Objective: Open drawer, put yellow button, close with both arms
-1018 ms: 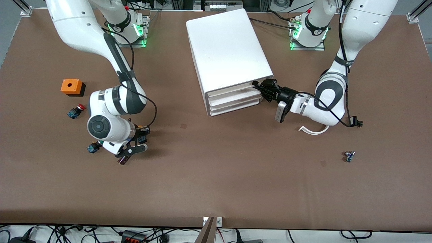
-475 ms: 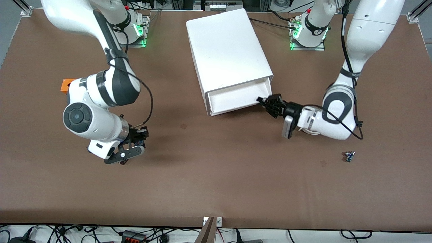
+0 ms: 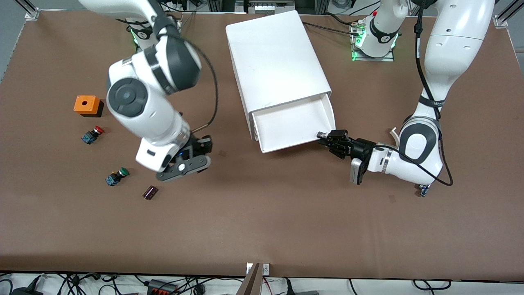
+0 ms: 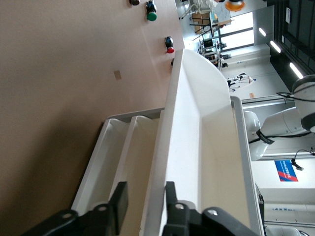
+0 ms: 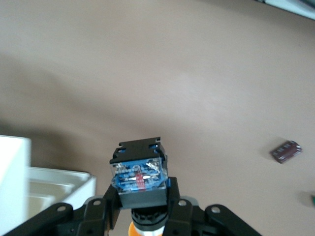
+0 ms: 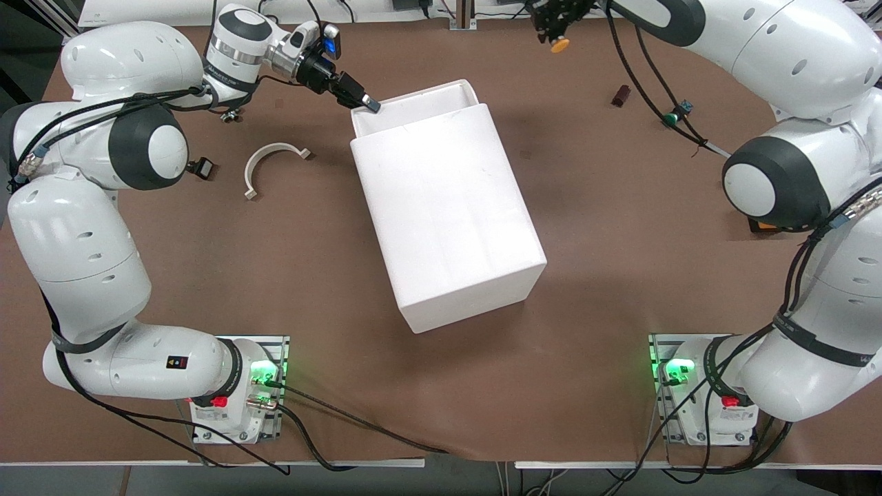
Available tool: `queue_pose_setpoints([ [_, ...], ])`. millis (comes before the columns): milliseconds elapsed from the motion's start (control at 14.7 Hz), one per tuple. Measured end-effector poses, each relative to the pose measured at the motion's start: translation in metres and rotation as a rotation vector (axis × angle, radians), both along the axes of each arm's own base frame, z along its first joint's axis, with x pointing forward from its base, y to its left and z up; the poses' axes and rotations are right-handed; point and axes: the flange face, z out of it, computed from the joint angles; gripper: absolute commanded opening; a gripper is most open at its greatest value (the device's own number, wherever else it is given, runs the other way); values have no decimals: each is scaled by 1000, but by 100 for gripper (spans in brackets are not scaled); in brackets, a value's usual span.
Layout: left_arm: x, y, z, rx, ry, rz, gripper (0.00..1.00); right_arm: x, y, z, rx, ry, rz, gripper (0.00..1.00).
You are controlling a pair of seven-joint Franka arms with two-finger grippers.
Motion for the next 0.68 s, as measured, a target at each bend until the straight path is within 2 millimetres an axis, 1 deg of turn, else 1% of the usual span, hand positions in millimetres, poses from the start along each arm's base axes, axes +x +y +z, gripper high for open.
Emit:
queue_pose_setpoints([
  [136, 11, 15, 15, 50, 26, 13, 100, -17, 34, 19, 27, -31, -14, 0],
  [204, 16, 23, 27, 89, 62, 7, 100, -27, 52, 25, 41, -45, -12, 0],
  [339, 24, 37, 58, 203, 141, -8, 100, -46, 86, 30, 68, -66, -19, 0],
  [475, 28, 46, 85, 329, 195, -22, 100, -63, 116, 26, 91, -73, -48, 0],
  [543, 28, 50, 95, 392, 212, -32, 100, -73, 131, 21, 100, -72, -64, 0],
  [679, 28, 57, 111, 517, 233, -35, 100, -91, 163, 8, 119, -70, -97, 0],
])
